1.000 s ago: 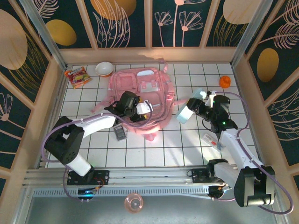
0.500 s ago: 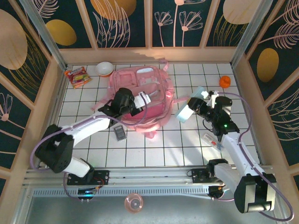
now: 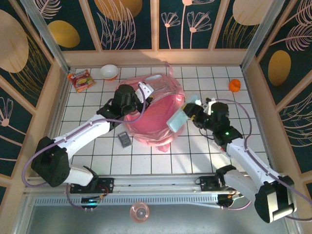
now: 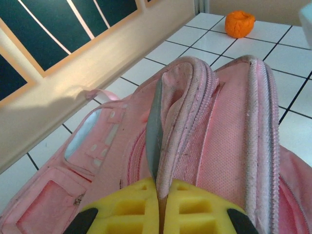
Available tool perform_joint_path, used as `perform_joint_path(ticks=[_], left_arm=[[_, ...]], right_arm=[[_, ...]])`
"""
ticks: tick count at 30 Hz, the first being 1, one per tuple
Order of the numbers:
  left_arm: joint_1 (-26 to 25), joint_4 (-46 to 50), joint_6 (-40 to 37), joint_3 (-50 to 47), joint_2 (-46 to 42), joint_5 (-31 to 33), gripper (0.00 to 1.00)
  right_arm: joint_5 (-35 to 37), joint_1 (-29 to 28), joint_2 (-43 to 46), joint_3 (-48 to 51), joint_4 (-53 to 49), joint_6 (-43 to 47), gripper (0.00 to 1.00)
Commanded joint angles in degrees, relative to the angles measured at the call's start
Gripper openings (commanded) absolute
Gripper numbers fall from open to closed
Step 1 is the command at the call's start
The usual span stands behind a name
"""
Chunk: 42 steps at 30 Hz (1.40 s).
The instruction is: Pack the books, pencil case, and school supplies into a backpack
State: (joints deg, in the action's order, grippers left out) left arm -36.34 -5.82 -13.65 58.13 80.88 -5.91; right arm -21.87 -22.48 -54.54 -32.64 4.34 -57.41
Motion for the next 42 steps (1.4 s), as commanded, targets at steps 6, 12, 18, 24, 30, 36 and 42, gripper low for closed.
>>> perform_joint_path(ticks=[6,12,18,24,30,36,42], left_arm=[[-0.2,-10.2,5.2,4.2,0.0,-2.6,0.0],[-0.2,-11.8,7.1,4.3,-0.5,-4.2,0.0],[-0.2,-13.2,8.5,4.6,-1.3,-5.9,0.0],[-0.2,-12.8,8.4,5.4,-2.2,-6.3,0.0],[-0.2,-12.3,8.2,5.3,-2.9,-6.4,0.0],[-0.2,-11.1,6.6,4.9,-3.0,-3.6,0.0],[-0.2,-10.8,5.8,4.4,-2.0,-1.7,0.0]], right_arm=[[10.3,-9.3,-10.9,-2.2,14.5,-15.6,0.52],[12.2,-12.7,-24.5,-7.5,23.1,-18.8,0.51],[14.8,-13.0,-36.8,-14.5,26.6,-19.8,0.51],[17.5,-12.9,-47.5,-20.2,30.1,-22.9,0.52],[17.4,-12.5,-56.4,-26.4,31.4,-24.4,0.56],[16.7,-12.0,-59.2,-30.5,27.7,-24.8,0.68],[17.8,-11.9,-56.5,-29.7,23.2,-23.8,0.76]])
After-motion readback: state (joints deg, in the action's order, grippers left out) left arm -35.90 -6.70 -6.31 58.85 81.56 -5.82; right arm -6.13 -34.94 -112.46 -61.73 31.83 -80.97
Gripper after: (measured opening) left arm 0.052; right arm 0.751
